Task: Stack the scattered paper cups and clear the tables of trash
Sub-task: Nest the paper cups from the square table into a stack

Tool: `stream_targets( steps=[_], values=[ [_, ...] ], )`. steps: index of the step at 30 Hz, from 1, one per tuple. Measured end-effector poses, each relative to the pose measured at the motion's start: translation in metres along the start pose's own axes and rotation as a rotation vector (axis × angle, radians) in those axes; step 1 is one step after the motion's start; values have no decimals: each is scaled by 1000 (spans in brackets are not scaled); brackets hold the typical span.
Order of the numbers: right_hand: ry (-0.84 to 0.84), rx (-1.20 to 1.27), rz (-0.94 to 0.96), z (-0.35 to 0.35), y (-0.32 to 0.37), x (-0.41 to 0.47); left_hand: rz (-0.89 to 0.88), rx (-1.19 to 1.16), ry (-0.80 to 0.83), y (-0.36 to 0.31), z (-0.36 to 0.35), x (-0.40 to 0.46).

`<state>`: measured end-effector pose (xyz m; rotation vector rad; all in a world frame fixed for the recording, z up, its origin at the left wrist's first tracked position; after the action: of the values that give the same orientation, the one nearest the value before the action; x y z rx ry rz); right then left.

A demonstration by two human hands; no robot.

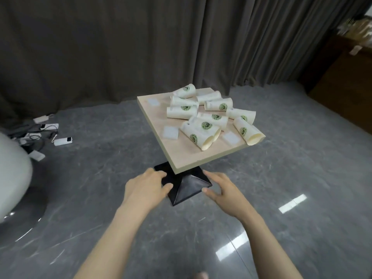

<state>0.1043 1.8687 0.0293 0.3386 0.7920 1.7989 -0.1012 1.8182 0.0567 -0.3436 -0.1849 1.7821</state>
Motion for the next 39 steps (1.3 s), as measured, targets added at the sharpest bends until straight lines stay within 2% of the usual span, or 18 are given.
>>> stream_targets(
  steps=[7,13,19,27,34,39],
  values=[
    [14,132,-56,11,-50,127,34,-63,-4,-12,-12,110],
    [135,200,-56,2,-79,200,142,-160,9,-24,-30,175],
    [249,407,-147,-11,-95,233,191,-141,51,-27,-45,205],
    [265,586,-212,-20,-99,246,151,-111,132,-25,-58,229],
    [233,707,-191,8,-83,233,-26,-144,114,-31,-59,255],
    [228,740,-132,31,-69,226,-333,-38,86,-64,-58,276]
  ],
)
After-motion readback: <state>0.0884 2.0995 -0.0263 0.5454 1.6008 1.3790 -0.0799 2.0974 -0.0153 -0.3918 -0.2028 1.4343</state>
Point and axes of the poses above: each hand's wrist, its own x-axis towards the middle knuckle, its own z-axis out of the back of the hand, y = z × x, the point moved 10 cm from there along x, towards the middle knuckle, and after that the axes turned 3 degrees about -y, right-handed, at the moved point
